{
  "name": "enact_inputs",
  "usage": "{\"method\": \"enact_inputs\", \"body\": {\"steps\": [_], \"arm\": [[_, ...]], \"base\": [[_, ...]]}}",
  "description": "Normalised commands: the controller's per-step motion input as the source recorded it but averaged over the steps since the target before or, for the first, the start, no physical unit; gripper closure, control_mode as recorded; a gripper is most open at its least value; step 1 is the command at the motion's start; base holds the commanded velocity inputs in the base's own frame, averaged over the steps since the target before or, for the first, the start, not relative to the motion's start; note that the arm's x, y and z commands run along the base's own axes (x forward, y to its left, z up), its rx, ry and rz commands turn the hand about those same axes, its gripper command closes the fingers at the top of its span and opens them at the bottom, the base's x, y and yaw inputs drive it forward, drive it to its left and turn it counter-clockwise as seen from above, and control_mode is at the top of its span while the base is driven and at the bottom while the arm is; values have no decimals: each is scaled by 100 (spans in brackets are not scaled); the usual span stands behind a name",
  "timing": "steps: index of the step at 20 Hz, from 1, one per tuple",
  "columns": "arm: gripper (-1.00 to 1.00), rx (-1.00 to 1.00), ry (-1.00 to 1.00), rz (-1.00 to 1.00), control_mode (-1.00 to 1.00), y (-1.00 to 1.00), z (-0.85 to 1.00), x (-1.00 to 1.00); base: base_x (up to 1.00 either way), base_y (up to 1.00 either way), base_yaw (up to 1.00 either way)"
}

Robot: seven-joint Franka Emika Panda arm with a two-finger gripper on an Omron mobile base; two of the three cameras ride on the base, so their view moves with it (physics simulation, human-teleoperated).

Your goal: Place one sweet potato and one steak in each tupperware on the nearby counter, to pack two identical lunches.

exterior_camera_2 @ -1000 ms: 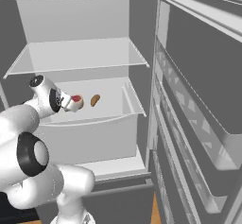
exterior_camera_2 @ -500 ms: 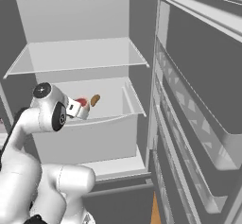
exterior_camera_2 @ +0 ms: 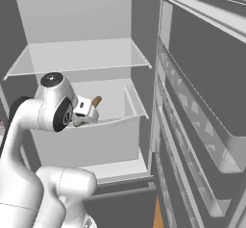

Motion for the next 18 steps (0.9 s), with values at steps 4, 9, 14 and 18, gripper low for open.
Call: {"method": "enact_inputs", "body": {"steps": [4,9,14,18], "arm": [[100,-4,15,3,-100,3,40,-15],[100,-8,-1,2,-100,46,0,-85],[100,0,-6,1,-100,17,0,-92],[100,0,0,-8,-100,-3,0,-49]], "base": [[0,0,0],[0,0,0],[0,0,0],[0,0,0]]}}
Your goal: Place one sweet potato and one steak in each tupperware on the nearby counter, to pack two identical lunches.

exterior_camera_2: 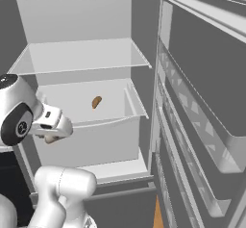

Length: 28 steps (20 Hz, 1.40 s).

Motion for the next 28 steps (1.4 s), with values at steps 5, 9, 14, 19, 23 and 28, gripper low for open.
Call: {"method": "enact_inputs", "body": {"steps": [5,9,14,19,23,28], "arm": [[100,0,0,-8,100,-2,0,-35],[100,0,0,0,100,0,0,0],[100,0,0,0,100,0,0,0],[100,0,0,0,100,0,0,0],[100,0,0,0,100,0,0,0],[100,0,0,0,100,0,0,0]], "base": [[-9,0,-2],[-77,7,-4],[-68,62,15],[-31,100,64],[12,99,56],[80,56,15]]}}
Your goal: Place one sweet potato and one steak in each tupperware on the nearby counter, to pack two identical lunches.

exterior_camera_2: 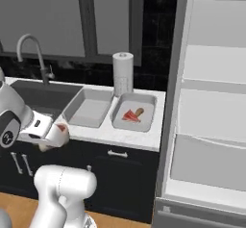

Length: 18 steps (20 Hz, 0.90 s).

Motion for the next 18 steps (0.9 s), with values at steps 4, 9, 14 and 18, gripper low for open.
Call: {"method": "enact_inputs", "body": {"steps": [4,9,14,18], "arm": [[100,0,0,0,100,0,0,0],[100,0,0,0,100,0,0,0],[100,0,0,0,100,0,0,0],[100,0,0,0,100,0,0,0]], "base": [[74,19,-8],[10,42,-12],[8,73,-3],[75,13,-5]]}}
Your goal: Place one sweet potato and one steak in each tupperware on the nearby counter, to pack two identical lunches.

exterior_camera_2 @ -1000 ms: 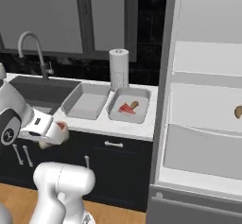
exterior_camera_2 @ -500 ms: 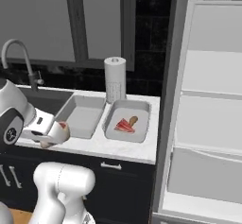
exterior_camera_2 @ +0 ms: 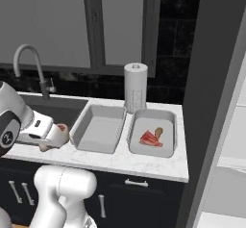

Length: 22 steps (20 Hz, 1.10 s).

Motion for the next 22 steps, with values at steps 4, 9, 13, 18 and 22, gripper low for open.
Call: {"method": "enact_inputs", "body": {"steps": [4,9,13,18,22], "arm": [[100,0,0,0,100,0,0,0],[100,0,0,0,100,0,0,0],[100,0,0,1,-100,0,0,29],[100,-2,1,10,-100,-1,0,95],[100,-6,2,10,-100,-3,0,100]], "base": [[43,0,-1],[16,0,0],[4,0,0],[0,0,0],[0,0,0]]}}
